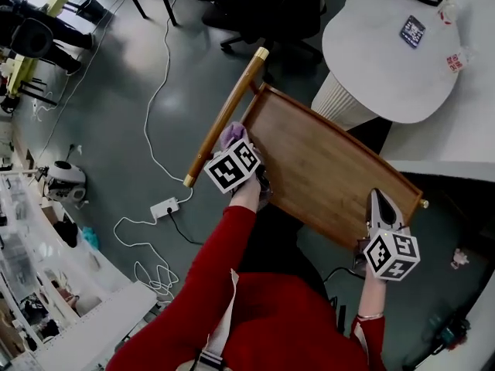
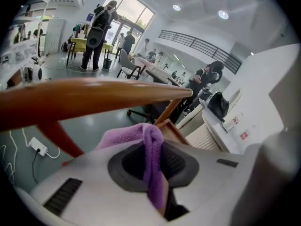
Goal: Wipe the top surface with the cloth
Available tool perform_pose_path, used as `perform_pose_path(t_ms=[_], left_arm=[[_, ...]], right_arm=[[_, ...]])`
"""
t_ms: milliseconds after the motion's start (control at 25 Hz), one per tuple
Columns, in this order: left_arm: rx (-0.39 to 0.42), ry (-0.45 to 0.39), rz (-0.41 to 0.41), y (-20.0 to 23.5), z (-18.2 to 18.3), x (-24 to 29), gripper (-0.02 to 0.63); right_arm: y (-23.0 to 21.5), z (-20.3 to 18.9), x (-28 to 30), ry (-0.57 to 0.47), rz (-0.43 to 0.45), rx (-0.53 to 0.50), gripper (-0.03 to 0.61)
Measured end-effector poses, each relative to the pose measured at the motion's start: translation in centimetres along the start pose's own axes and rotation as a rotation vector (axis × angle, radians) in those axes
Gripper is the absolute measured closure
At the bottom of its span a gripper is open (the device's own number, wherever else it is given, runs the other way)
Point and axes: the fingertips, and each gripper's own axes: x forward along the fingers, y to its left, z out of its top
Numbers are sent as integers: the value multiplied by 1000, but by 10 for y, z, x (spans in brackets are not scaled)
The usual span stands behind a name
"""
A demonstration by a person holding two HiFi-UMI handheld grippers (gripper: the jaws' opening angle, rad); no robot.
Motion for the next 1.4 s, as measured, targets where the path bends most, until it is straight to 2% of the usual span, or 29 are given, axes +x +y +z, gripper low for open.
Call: perform_pose_path(t_ms=[80,240,440,760,1040,1160,1280,1400], left_arm=[[-7,19,-30,-18,4,26,563],[39,41,-76,-53,17,64,564],[66,45,-105,-98,25,93,564],[68,65,-118,-105,28,100,563],[73,79,-127,-109,32,104,563],[105,59,-202,-127,44,103,563],[147,-1,-317,-165,72,95,564],[180,-54,-451,-200,93,59,564]], right_arm=[[-7,-1,0,7,-18,10,574],[-9,-3,4,23,-30,13,574],[-10,0,27,72,18,-16,574],[44,28,93,105,144,-109,574],[75,39,112,114,196,-137,574],[84,38,112,111,195,-136,574],[84,41,112,89,181,-133,574],[75,51,101,40,150,-107,574]])
